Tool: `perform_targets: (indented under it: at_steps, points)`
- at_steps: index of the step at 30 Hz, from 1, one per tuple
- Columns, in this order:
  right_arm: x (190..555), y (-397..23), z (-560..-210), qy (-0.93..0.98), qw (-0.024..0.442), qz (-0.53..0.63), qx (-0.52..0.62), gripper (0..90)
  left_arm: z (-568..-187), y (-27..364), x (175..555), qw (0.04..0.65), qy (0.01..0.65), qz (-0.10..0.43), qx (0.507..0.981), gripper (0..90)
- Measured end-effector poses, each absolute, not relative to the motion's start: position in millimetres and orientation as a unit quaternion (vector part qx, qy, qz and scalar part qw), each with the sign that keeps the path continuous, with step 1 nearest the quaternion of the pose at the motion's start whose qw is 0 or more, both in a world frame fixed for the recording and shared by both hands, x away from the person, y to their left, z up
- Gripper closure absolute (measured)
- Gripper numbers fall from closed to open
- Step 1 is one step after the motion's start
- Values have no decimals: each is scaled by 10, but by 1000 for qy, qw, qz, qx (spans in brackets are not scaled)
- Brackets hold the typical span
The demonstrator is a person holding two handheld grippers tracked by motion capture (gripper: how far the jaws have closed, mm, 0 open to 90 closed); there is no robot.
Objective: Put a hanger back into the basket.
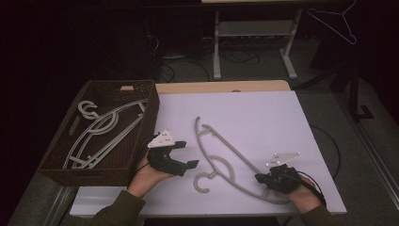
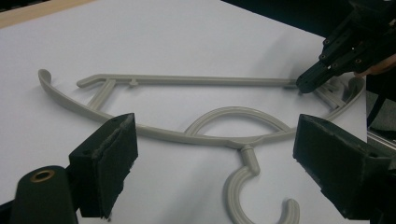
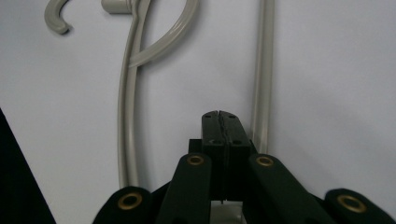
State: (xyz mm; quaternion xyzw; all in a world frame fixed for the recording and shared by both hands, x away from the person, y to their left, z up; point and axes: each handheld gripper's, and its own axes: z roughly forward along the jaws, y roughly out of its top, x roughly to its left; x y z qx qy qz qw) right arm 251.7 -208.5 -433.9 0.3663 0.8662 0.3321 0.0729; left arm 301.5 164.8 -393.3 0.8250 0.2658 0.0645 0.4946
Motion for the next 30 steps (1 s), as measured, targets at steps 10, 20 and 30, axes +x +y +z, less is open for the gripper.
perform_targets:
  at_steps: [10,20,30]
  points:
    - [2515,-2064,-4337,875,68,310,365,899,-3986,1664,3035,487,273,64,827,137]
    - [2742,-2275,-4322,863,118,281,403,899,-3988,1670,3041,488,275,63,826,137]
    - [3339,-2544,-4366,834,175,256,457,899,-3996,1669,3040,486,276,62,827,137]
